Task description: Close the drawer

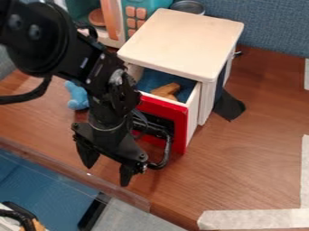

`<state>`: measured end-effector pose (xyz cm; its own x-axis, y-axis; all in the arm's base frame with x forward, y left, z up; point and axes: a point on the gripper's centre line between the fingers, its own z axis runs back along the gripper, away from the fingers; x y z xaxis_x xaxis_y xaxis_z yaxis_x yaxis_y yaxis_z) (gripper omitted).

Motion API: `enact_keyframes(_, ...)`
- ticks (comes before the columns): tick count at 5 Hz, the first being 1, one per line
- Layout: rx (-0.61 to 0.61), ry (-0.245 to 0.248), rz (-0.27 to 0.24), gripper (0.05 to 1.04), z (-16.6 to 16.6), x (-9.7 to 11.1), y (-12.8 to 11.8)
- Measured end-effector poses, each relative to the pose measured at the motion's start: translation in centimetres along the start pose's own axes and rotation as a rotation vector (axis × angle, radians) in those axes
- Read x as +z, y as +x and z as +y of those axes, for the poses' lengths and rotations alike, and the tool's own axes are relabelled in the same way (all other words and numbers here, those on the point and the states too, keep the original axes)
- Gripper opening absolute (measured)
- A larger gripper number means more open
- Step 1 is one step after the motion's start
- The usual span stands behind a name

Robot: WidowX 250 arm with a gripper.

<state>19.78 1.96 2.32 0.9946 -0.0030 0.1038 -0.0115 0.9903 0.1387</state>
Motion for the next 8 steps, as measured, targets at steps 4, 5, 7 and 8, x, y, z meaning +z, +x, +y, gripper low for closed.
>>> enact_keyframes(4,0.052,0.007,-0.044,1.000,0.8,0.2,4.0)
enact_keyframes(5,0.071,0.009,-0.050,1.000,1.2,0.0,4.9)
enact_keyframes(7,0.078,0.008,-0.117,1.000,1.7,-0.5,5.8)
enact_keyframes(8,0.078,0.004,-0.151,1.000,1.6,0.3,4.7)
